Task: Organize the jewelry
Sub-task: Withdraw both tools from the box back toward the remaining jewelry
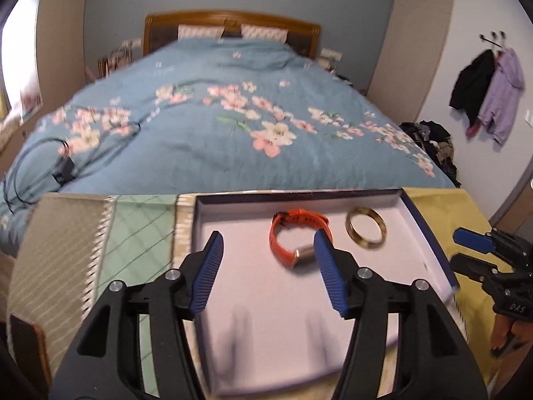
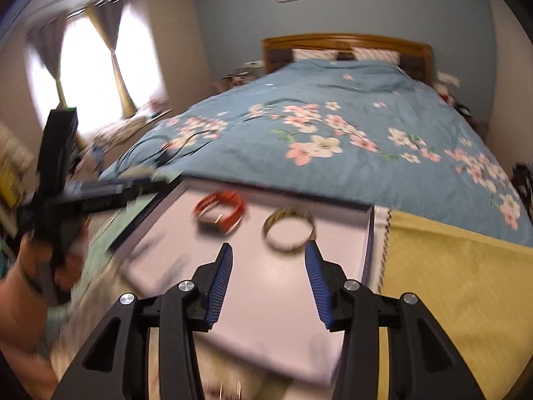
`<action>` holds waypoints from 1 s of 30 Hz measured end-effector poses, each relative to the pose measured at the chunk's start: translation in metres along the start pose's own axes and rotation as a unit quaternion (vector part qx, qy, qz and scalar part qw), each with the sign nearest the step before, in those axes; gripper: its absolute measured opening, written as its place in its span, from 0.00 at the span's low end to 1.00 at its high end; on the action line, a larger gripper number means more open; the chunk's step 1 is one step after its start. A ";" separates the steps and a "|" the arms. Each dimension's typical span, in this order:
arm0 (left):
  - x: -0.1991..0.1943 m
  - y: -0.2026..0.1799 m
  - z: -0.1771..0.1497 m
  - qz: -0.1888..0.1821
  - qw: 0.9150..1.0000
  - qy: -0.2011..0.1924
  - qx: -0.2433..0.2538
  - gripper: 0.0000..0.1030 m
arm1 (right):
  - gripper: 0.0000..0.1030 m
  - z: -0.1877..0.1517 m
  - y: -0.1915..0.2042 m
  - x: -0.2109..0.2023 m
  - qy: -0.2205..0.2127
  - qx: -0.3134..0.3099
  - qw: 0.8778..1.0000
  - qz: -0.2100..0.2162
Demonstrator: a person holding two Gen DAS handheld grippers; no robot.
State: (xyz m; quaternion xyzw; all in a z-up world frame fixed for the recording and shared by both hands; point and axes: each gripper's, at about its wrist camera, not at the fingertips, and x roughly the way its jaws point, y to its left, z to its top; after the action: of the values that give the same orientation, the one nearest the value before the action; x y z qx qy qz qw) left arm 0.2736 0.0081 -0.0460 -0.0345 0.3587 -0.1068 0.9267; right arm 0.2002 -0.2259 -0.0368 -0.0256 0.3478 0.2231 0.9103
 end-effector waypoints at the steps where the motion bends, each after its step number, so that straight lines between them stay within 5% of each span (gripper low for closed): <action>1: -0.012 -0.001 -0.009 -0.005 1.000 -0.007 0.007 0.55 | 0.41 -0.010 0.003 -0.008 0.006 -0.007 1.000 0.004; 8: -0.069 -0.009 -0.067 -0.032 0.999 -0.020 0.024 0.58 | 0.35 -0.069 0.017 -0.025 0.050 -0.018 0.998 0.019; 14: -0.084 -0.022 -0.106 -0.042 0.999 -0.005 0.030 0.59 | 0.30 -0.087 0.028 -0.016 0.077 -0.036 0.996 0.013; 22: -0.091 -0.026 -0.119 -0.054 0.998 0.001 0.025 0.60 | 0.23 -0.092 0.025 -0.020 0.075 -0.019 0.997 0.017; 25: -0.092 -0.028 -0.120 -0.057 0.998 0.001 0.026 0.60 | 0.17 -0.093 0.024 -0.024 0.069 -0.010 0.997 0.020; 26: -0.092 -0.029 -0.120 -0.057 0.998 0.002 0.027 0.60 | 0.07 -0.093 0.023 -0.027 0.066 -0.005 0.998 0.023; 30: -0.096 -0.031 -0.126 -0.062 0.997 0.005 0.035 0.60 | 0.06 -0.089 0.020 -0.037 0.049 0.015 0.998 0.044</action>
State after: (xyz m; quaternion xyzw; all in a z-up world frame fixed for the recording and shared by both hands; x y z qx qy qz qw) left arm 0.1146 0.0010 -0.0722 -0.0237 0.3569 -0.1764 0.9171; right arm 0.1115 -0.2399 -0.0784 -0.0071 0.3962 0.2559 0.8818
